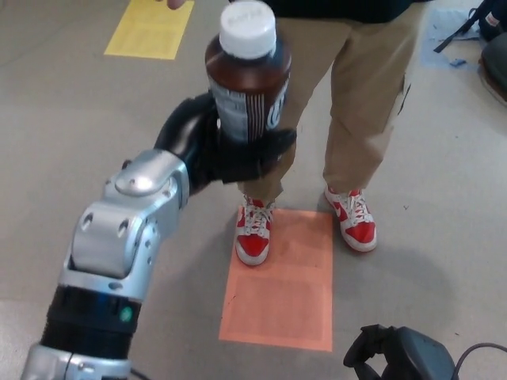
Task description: The robot recieved a bottle of protein shake from a person using its left hand and then shake the protein up and down 2 two times and hand it back to the person
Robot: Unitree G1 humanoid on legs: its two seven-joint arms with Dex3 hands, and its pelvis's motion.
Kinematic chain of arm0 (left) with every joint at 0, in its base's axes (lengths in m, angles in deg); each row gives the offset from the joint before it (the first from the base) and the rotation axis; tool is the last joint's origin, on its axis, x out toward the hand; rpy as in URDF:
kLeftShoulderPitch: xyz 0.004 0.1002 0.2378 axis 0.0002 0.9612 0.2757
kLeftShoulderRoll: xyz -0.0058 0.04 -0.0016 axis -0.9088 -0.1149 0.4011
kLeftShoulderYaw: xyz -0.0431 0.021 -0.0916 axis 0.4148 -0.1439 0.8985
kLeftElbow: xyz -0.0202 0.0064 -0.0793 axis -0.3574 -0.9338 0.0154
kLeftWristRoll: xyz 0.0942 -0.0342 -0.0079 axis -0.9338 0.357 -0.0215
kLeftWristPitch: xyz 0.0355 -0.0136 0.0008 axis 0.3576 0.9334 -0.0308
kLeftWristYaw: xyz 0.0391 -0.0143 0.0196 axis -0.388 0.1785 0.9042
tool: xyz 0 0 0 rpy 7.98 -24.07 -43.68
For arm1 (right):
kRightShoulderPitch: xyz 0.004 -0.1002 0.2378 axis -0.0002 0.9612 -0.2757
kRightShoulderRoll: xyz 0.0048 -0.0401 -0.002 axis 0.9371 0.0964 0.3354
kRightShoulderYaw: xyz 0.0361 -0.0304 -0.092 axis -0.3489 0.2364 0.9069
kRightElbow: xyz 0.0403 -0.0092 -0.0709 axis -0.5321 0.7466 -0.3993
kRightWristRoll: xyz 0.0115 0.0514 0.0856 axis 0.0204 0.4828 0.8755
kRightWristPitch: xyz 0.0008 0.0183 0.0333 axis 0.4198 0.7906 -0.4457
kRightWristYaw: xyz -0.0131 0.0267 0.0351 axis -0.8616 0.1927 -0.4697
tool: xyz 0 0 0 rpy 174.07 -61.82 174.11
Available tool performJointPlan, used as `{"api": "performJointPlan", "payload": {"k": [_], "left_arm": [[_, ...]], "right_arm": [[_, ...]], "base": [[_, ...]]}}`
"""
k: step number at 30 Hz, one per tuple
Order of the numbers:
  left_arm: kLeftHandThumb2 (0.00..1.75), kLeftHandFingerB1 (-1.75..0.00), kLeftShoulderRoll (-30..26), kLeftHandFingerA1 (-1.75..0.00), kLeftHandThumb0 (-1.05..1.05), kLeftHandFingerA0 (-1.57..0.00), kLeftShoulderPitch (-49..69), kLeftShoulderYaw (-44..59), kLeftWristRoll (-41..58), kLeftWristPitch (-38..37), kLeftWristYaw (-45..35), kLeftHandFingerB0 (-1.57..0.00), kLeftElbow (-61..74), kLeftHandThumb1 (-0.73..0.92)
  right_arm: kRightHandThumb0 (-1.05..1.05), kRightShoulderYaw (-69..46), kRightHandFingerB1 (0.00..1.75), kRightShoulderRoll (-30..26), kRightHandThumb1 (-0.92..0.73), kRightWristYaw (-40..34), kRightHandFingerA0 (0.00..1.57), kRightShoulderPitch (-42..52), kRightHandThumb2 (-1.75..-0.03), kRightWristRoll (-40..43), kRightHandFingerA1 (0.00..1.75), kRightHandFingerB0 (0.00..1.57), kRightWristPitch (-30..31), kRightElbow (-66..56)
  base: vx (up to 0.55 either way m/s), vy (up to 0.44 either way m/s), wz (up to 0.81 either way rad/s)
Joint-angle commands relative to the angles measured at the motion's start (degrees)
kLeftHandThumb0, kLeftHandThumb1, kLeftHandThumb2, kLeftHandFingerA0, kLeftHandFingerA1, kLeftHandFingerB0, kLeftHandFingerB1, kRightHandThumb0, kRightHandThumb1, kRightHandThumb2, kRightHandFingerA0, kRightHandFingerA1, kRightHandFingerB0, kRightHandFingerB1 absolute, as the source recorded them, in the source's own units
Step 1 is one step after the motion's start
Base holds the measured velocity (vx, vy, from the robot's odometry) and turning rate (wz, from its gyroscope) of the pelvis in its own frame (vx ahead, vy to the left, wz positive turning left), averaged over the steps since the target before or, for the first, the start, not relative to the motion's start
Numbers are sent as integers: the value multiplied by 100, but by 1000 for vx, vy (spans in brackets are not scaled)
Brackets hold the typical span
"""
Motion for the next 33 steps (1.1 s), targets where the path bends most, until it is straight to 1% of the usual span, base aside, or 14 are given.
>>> {"api": "performJointPlan", "payload": {"k": [1, 2, 4, 7, 8, 10, 11, 12, 19, 24, 27, 30, 31, 33], "left_arm": [[63, -73, 26, -77, -31, -110, -470, 198, 59, 456, 144, -76, -12, 80], [63, -70, 8, -76, -30, -112, -603, 199, 34, 565, 163, -79, 6, 80], [63, -68, -17, -75, -30, -112, -710, 172, -28, 677, 205, -79, 35, 79], [63, -71, -2, -77, -30, -112, -814, 169, -60, 788, 271, -77, 41, 79], [63, -74, -11, -77, -29, -113, -879, 176, -63, 779, 268, -76, 10, 79], [63, -78, -17, -78, -29, -114, -944, 191, -56, 791, 271, -75, -21, 79], [63, -77, -19, -79, -30, -116, -975, 198, -60, 795, 281, -79, -44, 80], [63, -74, -13, -80, -30, -116, -1028, 226, -53, 805, 301, -77, -85, 79], [63, -68, -17, -80, -28, -113, -1180, 291, -62, 826, 339, -76, -222, 78], [63, -69, -21, -79, -28, -114, -1144, 318, -52, 802, 335, -78, -251, 78], [63, -67, -39, -78, -28, -114, -1103, 287, -74, 781, 326, -75, -207, 78], [63, -73, -68, -78, -30, -113, -1085, 264, -98, 806, 327, -76, -168, 79], [63, -71, -73, -77, -30, -112, -1073, 267, -96, 805, 324, -77, -156, 78], [63, -67, -73, -75, -30, -112, -1041, 272, -100, 800, 338, -76, -125, 78]], "right_arm": [[-45, 19, 89, -74, -49, 30, 97, 90, -116, -22, 96, 95, -4, 32], [-45, 9, 81, -73, -50, 63, 97, 85, -116, -6, 91, 98, 18, 32], [-46, 10, 88, -76, -48, 92, 96, 90, -118, -3, 95, 95, 11, 29], [-46, 24, 81, -71, -50, 95, 96, 91, -115, -16, 89, 98, 25, 28], [-46, 37, 80, -70, -50, 78, 99, 84, -115, -30, 93, 98, 21, 29], [-46, 41, 80, -73, -51, 80, 99, 84, -113, -30, 93, 98, 12, 31], [-45, 33, 87, -70, -49, 80, 98, 95, -117, -18, 96, 94, -3, 32], [-44, 11, 79, -65, -49, 90, 99, 113, -115, 9, 91, 98, -21, 32], [-45, -10, 81, -68, -51, 132, 99, 87, -113, 23, 94, 97, 11, 28], [-44, -11, 82, -70, -50, 153, 93, 78, -114, 13, 84, 97, 24, 25], [-44, -20, 82, -78, -49, 154, 96, 90, -117, 21, 89, 97, -26, 22], [-46, -31, 80, -74, -51, 165, 98, 96, -115, 30, 92, 97, -31, 28], [-46, -31, 81, -73, -52, 180, 95, 95, -113, 29, 85, 96, -23, 28], [-45, -39, 81, -71, -51, 182, 96, 98, -113, 31, 87, 97, -28, 26]], "base": [[0, 0, 0], [0, 0, 0], [0, 0, 0], [0, 0, 0], [0, 0, 0], [0, 0, 0], [0, 0, 0], [0, 0, 0], [0, 0, 0], [0, 0, 0], [0, 0, 0], [0, 0, 0], [0, 0, 0], [0, 0, 0]]}}
